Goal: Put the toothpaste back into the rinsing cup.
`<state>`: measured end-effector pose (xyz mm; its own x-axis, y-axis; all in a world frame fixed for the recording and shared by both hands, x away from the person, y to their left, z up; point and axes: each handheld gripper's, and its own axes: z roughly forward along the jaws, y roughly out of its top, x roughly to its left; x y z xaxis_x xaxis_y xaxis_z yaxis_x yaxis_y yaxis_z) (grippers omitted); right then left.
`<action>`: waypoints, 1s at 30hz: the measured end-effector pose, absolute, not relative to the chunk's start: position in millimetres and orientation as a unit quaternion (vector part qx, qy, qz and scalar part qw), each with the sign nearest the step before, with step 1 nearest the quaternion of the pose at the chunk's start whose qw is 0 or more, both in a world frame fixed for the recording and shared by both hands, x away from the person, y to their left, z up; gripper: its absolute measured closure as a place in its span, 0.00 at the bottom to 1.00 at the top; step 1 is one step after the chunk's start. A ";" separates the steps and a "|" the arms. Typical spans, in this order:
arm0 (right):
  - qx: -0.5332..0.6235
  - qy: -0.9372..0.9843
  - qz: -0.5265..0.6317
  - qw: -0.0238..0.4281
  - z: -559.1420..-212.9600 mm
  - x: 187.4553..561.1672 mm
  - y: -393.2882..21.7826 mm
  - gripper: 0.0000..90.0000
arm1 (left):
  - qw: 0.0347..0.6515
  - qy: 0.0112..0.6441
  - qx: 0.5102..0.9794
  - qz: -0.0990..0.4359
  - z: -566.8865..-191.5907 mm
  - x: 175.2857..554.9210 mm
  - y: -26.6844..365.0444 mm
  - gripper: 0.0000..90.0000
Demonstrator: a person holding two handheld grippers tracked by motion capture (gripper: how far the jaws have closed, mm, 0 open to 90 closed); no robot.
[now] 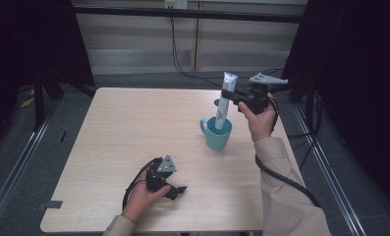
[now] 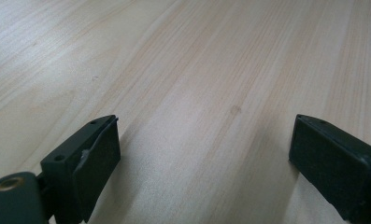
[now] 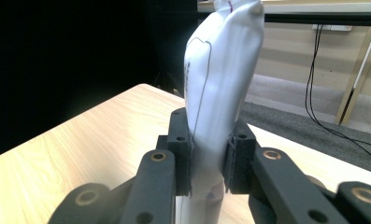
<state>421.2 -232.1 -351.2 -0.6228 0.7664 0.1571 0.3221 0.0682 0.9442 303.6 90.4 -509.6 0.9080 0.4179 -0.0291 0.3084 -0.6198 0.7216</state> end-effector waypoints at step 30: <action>0.400 0.719 0.537 0.188 -390.2 426.5 -222.6 0.84 | 0.388 0.205 0.896 0.070 -509.9 303.2 90.1 0.09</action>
